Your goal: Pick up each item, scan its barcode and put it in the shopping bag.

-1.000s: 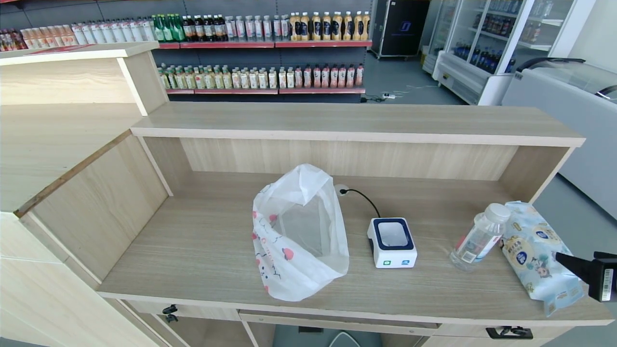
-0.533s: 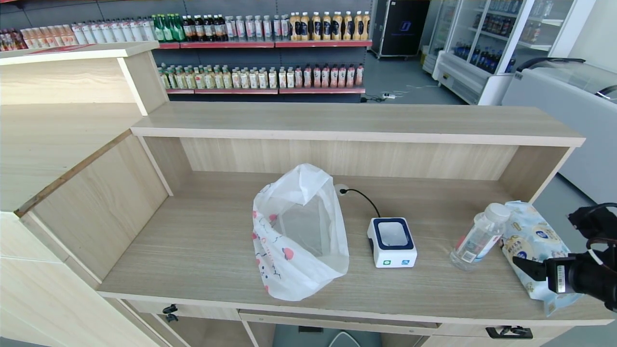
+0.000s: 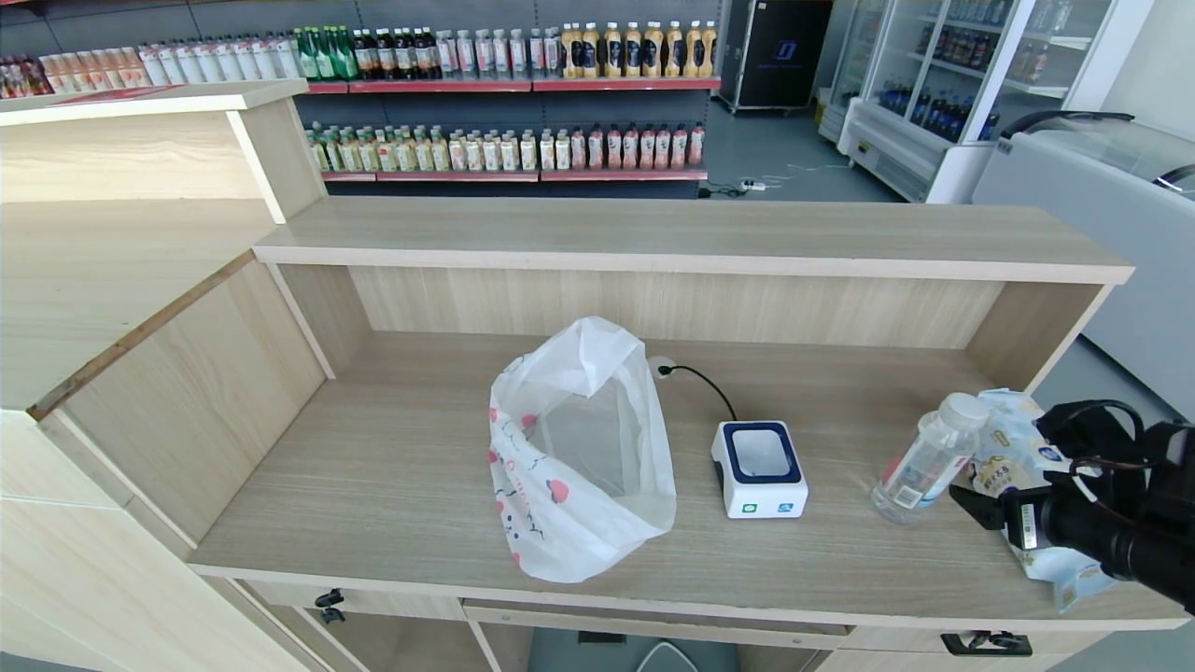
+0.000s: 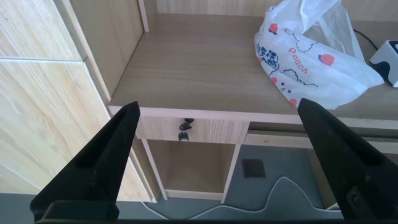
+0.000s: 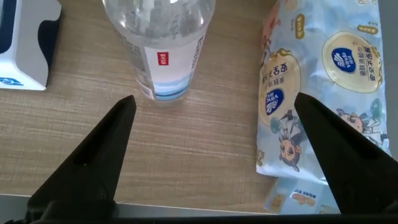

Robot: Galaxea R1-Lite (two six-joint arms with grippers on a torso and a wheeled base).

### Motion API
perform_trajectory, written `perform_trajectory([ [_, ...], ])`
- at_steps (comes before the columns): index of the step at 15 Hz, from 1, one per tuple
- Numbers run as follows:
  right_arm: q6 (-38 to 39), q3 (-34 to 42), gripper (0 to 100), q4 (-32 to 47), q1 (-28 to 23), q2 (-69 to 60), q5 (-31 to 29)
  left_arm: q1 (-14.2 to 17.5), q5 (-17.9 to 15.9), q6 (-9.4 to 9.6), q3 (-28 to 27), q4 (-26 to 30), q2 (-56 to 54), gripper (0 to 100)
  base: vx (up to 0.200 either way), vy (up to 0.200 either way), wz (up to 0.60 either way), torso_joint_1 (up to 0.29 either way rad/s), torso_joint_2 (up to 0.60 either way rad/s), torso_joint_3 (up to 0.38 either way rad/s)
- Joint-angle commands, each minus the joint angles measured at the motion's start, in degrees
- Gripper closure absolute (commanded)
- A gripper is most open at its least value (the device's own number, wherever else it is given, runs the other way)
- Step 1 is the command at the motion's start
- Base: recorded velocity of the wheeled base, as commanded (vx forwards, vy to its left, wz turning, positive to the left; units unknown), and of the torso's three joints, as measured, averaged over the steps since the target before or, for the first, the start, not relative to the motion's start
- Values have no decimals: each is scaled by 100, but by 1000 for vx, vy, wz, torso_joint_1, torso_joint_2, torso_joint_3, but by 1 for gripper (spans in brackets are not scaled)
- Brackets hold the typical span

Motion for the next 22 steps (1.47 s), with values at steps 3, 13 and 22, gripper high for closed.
perform_trajectory([
  [3,-157,-57,0,-712,16,866,509,7,1,-2,0,-9,6,0,0,0,0,0,0,0],
  [13,-166,-716,0,-1661,587,1982,887,-2,1,-2,0,0,6,0,0,0,0,0,0,0],
  [22,-183,-1050,0,-1802,701,2272,887,-2,1,-2,0,0,6,0,0,0,0,0,0,0],
])
